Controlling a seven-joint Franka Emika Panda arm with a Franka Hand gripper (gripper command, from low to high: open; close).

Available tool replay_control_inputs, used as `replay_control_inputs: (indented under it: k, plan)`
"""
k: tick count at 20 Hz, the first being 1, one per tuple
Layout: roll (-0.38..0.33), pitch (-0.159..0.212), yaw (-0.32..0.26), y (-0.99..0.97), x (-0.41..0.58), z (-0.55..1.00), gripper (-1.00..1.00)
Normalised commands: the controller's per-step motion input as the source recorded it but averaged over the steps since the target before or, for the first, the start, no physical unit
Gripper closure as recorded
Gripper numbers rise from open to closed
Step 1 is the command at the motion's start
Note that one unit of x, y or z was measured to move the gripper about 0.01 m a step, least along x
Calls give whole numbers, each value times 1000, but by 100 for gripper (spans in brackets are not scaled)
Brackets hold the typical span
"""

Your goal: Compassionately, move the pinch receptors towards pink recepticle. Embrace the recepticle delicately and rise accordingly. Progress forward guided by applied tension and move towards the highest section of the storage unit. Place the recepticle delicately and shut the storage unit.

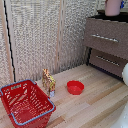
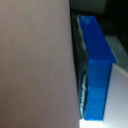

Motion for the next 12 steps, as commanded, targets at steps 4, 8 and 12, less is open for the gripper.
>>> replay_control_inputs:
  k: [4,8,12]
  plan:
    - [-62,79,-6,28,0,-176,-100]
    - [-23,31,0,159,0,-49,-100]
    - [-36,33,30,246,28,112,-100]
